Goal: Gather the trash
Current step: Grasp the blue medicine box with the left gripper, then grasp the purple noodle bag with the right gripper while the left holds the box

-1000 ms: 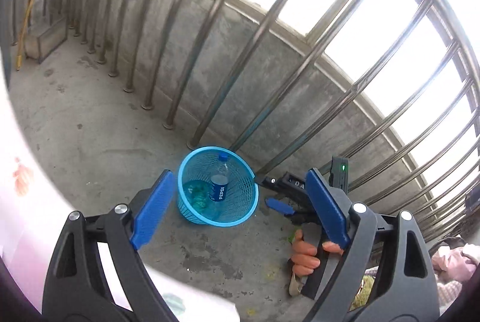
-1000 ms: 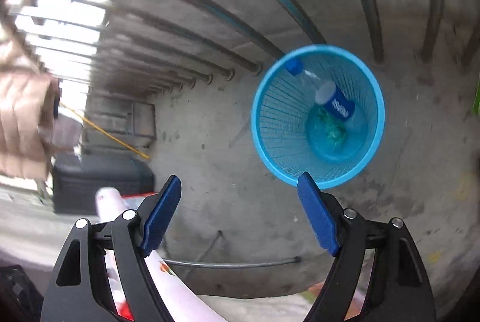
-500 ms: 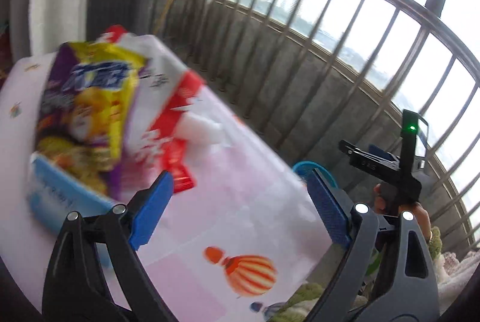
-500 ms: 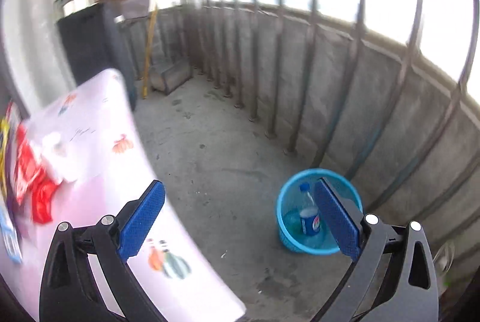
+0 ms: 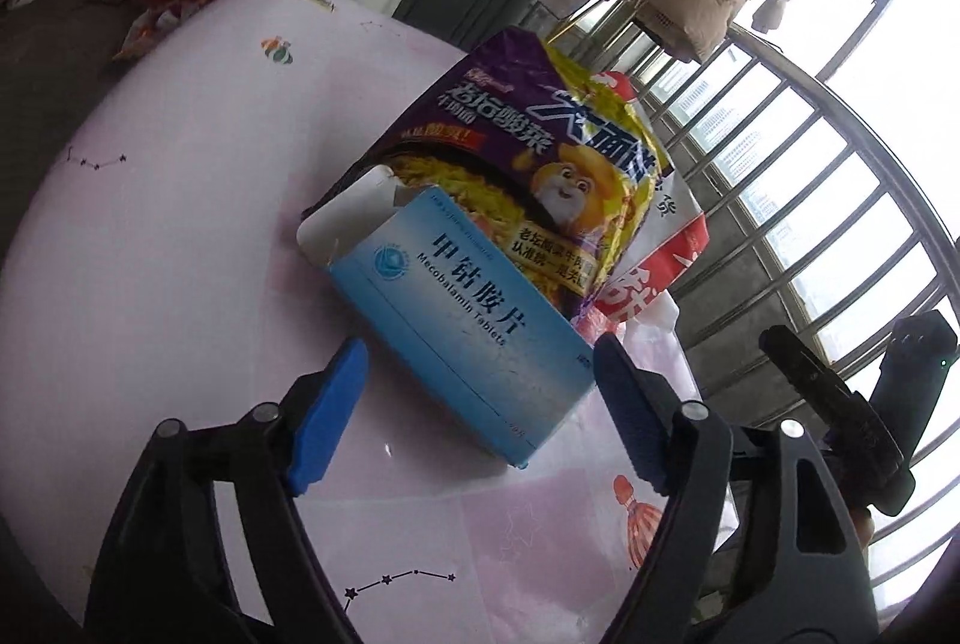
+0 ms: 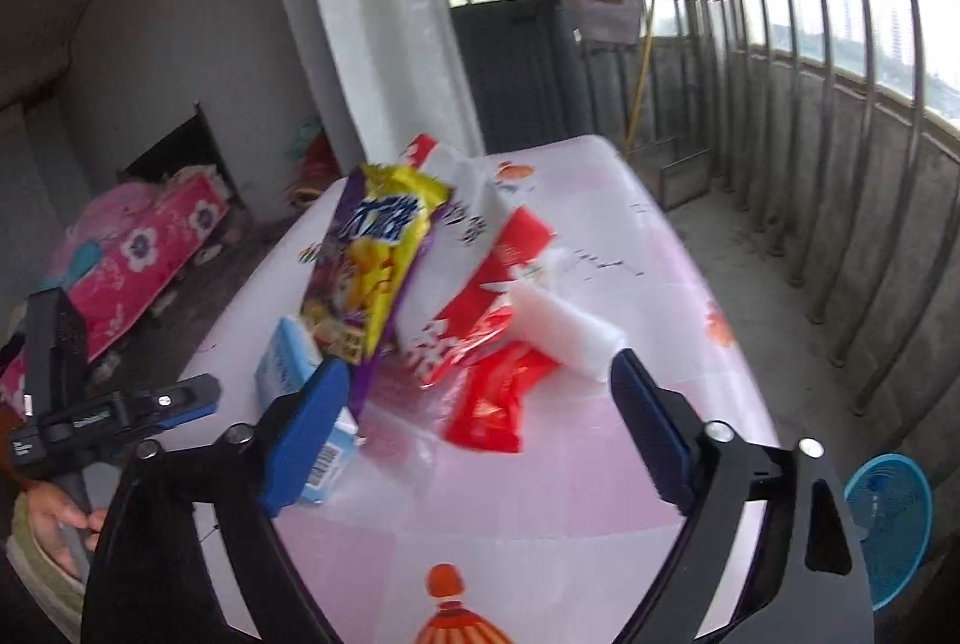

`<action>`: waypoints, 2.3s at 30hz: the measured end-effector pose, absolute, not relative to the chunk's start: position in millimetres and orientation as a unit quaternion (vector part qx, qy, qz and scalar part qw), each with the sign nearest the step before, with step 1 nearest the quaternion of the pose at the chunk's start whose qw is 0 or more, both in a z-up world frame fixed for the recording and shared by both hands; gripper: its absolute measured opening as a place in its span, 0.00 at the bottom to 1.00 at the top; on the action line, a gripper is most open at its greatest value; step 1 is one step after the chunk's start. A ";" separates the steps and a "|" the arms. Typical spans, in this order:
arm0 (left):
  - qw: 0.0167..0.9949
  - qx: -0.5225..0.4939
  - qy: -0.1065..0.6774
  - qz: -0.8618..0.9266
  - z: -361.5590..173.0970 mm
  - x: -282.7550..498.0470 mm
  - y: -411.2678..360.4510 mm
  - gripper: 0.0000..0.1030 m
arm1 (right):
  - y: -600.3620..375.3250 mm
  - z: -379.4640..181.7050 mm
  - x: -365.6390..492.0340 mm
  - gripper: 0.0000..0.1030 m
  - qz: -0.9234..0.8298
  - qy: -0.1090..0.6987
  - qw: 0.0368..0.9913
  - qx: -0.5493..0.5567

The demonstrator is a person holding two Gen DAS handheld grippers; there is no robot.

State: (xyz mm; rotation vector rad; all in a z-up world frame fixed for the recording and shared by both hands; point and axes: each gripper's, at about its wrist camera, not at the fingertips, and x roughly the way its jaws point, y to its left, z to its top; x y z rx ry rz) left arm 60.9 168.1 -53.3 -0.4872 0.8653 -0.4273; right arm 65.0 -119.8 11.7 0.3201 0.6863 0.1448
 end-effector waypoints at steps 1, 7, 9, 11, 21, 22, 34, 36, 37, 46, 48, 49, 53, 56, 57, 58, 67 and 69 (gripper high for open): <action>0.853 -0.240 0.416 -0.203 -60.0 63.2 173.9 0.63 | -109.3 7.8 71.7 0.67 0.086 0.346 0.920 0.160; 0.825 -0.286 0.440 -0.208 -85.8 79.8 184.5 0.44 | -64.4 -13.8 95.4 0.43 0.167 0.406 0.878 0.190; 0.815 -0.300 0.445 -0.216 -91.8 82.5 187.2 0.41 | -56.4 -23.6 105.2 0.39 0.186 0.422 0.865 0.200; 0.809 -0.310 0.447 -0.222 -96.4 83.9 190.3 0.38 | -47.3 -32.4 113.0 0.35 0.199 0.438 0.854 0.201; 0.806 -0.328 0.446 -0.208 -98.7 81.4 217.7 0.36 | 5.1 -63.4 119.2 0.23 0.284 0.494 0.795 0.208; 0.808 -0.327 0.444 -0.205 -97.2 78.4 221.6 0.36 | 13.3 -63.9 117.0 0.23 0.292 0.495 0.792 0.204; 0.844 -0.251 0.449 -0.152 -75.7 56.9 254.3 0.50 | 88.3 -67.7 119.0 0.23 0.355 0.507 0.764 0.180; 0.847 -0.232 0.451 -0.158 -73.0 59.4 245.9 0.59 | 78.8 -63.2 112.6 0.23 0.340 0.501 0.776 0.177; 0.849 -0.221 0.452 -0.163 -72.2 61.1 239.5 0.66 | 72.9 -60.9 108.0 0.23 0.333 0.498 0.780 0.180; 0.854 -0.124 0.484 -0.149 -89.1 80.6 194.7 0.81 | -8.5 -54.4 93.0 0.30 0.197 0.477 0.823 0.238; 0.858 -0.101 0.484 -0.138 -90.9 81.2 190.3 0.81 | -15.9 -49.7 96.0 0.37 0.180 0.464 0.832 0.245; 0.860 -0.090 0.485 -0.132 -90.4 81.3 188.6 0.81 | -14.1 -48.2 97.6 0.38 0.175 0.460 0.835 0.247; 0.860 -0.084 0.486 -0.131 -89.7 79.2 187.8 0.81 | -17.1 -50.1 112.9 0.38 0.162 0.461 0.833 0.259; 0.856 -0.071 0.497 -0.119 -87.8 80.9 187.9 0.81 | -27.8 -54.3 125.0 0.38 0.160 0.471 0.819 0.286; 0.856 -0.066 0.499 -0.115 -86.0 81.4 187.9 0.81 | -31.2 -54.5 131.2 0.38 0.156 0.470 0.819 0.290; 0.856 -0.063 0.500 -0.113 -84.3 81.3 187.1 0.81 | -29.4 -55.0 134.7 0.38 0.154 0.469 0.819 0.293; 0.857 -0.025 0.505 -0.098 -85.0 82.1 178.2 0.81 | -7.1 -67.4 162.0 0.38 0.173 0.499 0.788 0.316; 0.855 -0.013 0.510 -0.099 -90.6 80.2 172.6 0.81 | -0.3 -66.6 165.3 0.37 0.179 0.504 0.787 0.307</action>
